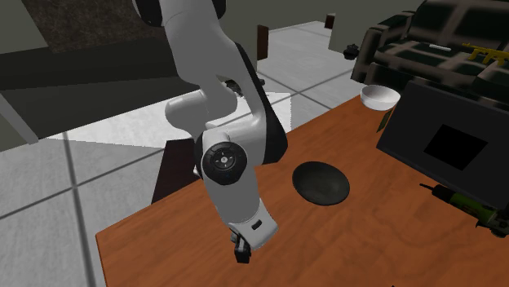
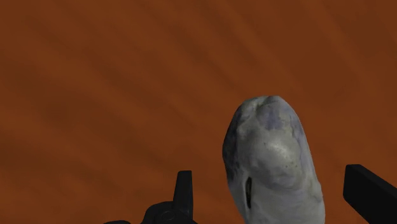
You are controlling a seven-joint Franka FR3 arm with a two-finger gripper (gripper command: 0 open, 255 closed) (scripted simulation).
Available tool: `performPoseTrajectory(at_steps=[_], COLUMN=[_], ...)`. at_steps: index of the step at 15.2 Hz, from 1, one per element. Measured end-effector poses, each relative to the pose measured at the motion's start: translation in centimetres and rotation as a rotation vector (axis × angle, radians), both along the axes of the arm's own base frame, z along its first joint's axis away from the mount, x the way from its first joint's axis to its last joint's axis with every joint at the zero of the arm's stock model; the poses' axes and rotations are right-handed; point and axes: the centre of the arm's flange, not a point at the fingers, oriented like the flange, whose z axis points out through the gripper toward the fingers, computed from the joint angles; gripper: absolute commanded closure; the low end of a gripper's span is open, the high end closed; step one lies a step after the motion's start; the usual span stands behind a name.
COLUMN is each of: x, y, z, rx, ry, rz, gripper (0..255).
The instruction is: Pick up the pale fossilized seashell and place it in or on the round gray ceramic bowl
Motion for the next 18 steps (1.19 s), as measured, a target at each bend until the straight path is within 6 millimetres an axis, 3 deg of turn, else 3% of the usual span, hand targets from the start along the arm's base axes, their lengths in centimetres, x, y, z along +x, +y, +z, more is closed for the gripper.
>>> performPoseTrajectory(at_steps=[3, 4, 14, 18], x=[0.0, 0.0, 0.0, 0.0], y=[0.0, 0.0, 0.0, -0.1], z=[0.0, 0.0, 0.0, 1.5], rx=[0.000, 0.000, 0.000, 0.000], ry=[0.000, 0.000, 0.000, 0.000], rz=[0.000, 0.000, 0.000, 0.000], gripper=[0, 255, 255, 255])
